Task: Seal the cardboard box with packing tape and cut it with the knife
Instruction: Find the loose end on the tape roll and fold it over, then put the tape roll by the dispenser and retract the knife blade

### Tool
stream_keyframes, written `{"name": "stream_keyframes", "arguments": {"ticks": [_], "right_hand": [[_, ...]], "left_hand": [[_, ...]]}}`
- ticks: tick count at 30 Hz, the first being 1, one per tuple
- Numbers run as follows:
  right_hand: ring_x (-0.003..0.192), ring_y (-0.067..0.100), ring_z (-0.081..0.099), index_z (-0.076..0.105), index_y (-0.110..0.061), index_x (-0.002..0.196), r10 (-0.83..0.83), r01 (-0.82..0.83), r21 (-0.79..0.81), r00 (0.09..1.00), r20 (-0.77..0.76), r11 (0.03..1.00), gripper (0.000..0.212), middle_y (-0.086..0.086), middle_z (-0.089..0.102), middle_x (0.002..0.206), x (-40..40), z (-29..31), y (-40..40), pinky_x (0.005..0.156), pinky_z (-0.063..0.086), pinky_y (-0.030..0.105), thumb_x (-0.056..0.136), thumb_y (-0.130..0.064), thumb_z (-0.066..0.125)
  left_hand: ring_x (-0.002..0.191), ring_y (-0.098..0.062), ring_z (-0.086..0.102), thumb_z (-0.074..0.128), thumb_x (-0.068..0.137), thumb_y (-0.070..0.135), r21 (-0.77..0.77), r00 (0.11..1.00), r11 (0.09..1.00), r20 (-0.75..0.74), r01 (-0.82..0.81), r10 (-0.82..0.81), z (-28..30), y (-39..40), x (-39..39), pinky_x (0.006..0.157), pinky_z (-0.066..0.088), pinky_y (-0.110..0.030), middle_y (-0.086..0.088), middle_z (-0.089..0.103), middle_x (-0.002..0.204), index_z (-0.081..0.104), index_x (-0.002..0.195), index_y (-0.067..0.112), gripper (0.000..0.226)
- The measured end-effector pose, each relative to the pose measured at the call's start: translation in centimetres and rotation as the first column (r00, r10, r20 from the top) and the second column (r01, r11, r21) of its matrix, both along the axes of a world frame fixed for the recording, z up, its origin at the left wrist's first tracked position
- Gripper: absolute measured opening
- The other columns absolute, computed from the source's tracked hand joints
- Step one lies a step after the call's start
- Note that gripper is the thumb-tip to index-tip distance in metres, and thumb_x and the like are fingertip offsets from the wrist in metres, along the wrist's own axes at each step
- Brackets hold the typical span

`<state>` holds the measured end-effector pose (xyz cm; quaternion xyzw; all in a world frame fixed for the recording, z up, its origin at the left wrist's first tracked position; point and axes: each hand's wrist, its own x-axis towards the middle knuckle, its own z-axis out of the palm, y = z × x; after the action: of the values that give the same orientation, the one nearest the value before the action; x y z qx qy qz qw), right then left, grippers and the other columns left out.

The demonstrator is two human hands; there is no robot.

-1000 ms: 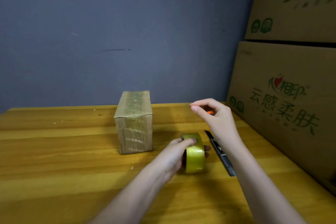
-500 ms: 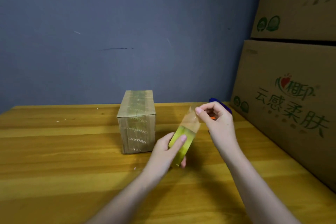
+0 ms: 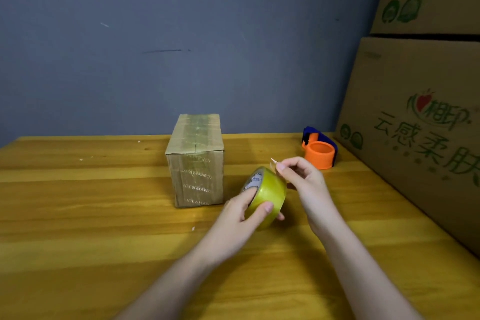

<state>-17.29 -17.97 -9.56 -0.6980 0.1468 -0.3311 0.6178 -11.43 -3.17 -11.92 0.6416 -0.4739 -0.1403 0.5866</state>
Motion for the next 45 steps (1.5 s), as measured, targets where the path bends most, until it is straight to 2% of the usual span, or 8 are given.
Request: {"name": "stream_keyframes", "arguments": {"ticks": [10,13,20,26,29,33,38,45], "right_hand": [[0.077,0.024,0.057,0.065,-0.020,0.078,0.039,-0.036,0.170,0.999,-0.014,0.985,0.011,0.003,0.064,0.082,0.6,-1.4,0.9,0.045,0.046,0.017,0.088,-0.020,0.062],[0.082,0.020,0.059,0.065,-0.019,0.080,-0.056,0.054,0.221,0.998,0.001,0.974,0.012,0.001,0.065,0.085,0.8,-1.4,0.9,0.061,0.050,0.022,0.088,-0.011,0.059],[0.094,0.006,0.062,0.063,-0.020,0.104,-0.303,0.347,-0.312,0.935,0.183,0.884,0.021,-0.008,0.066,0.097,-0.4,-1.1,1.2,0.085,0.050,0.029,0.098,-0.021,0.043],[0.125,0.000,0.044,0.052,-0.025,0.131,-0.082,0.111,-0.671,0.994,0.074,0.733,0.060,-0.013,0.053,0.132,-0.4,-1.6,3.9,0.105,0.034,0.026,0.093,-0.060,0.022],[0.133,0.000,0.036,0.044,-0.025,0.139,-0.064,0.061,-0.699,0.998,0.021,0.712,0.070,-0.013,0.045,0.141,-0.3,-1.8,4.3,0.110,0.030,0.029,0.089,-0.067,0.018],[0.130,0.003,0.040,0.047,-0.026,0.136,-0.099,0.081,-0.614,0.995,0.004,0.785,0.071,-0.010,0.051,0.137,-0.2,-1.5,4.5,0.109,0.033,0.029,0.086,-0.070,0.021],[0.109,0.002,0.058,0.058,-0.030,0.120,-0.098,0.081,-0.583,0.995,0.002,0.808,0.049,-0.014,0.064,0.116,-0.9,-0.9,3.5,0.094,0.047,0.031,0.083,-0.055,0.038],[0.111,0.005,0.061,0.059,-0.022,0.123,0.170,-0.154,-0.356,0.985,0.015,0.922,0.052,-0.010,0.067,0.119,-0.8,-1.0,2.7,0.098,0.046,0.030,0.083,-0.052,0.042]], "left_hand": [[0.093,-0.006,0.064,0.046,0.090,0.042,0.021,0.958,0.996,0.277,-0.084,0.075,-0.3,0.3,-0.1,0.092,0.046,-0.031,0.009,0.072,0.091,0.064,0.094,0.017,0.031],[0.097,-0.003,0.054,0.036,0.087,0.055,0.088,0.890,0.985,0.447,-0.148,0.094,-0.7,0.3,-0.1,0.091,0.037,-0.019,0.010,0.072,0.092,0.062,0.096,0.020,0.044],[0.077,-0.009,0.067,0.042,0.086,0.054,0.018,0.950,0.977,0.236,-0.215,0.204,-0.3,0.2,-0.1,0.082,0.051,-0.043,0.006,0.072,0.073,0.055,0.100,0.020,0.039],[0.112,-0.022,0.056,0.057,0.070,0.051,0.118,0.917,0.948,0.314,-0.296,0.247,-0.2,0.1,-0.4,0.095,0.046,-0.039,-0.003,0.057,0.123,0.035,0.129,0.018,0.071],[0.109,-0.029,0.060,0.068,0.078,0.030,0.155,0.793,0.887,0.532,-0.435,0.296,-0.2,0.0,-0.1,0.091,0.045,-0.033,-0.013,0.062,0.119,0.032,0.130,0.010,0.065],[0.058,-0.015,0.067,0.084,0.044,0.035,-0.001,0.435,0.878,0.869,-0.478,0.237,-0.7,-0.1,-0.4,0.061,0.043,-0.018,-0.002,0.071,0.067,0.042,0.105,0.008,0.078],[0.048,-0.010,0.059,0.044,0.064,0.047,-0.068,0.310,0.885,0.922,-0.461,0.233,0.0,-0.5,-1.2,0.055,0.045,-0.019,0.005,0.062,0.051,0.042,0.093,0.014,0.045],[0.042,-0.015,0.056,0.051,0.066,0.054,-0.099,0.254,0.911,0.943,-0.401,0.214,-0.3,0.0,-0.7,0.051,0.040,-0.023,0.003,0.056,0.044,0.044,0.081,0.017,0.040]]}}
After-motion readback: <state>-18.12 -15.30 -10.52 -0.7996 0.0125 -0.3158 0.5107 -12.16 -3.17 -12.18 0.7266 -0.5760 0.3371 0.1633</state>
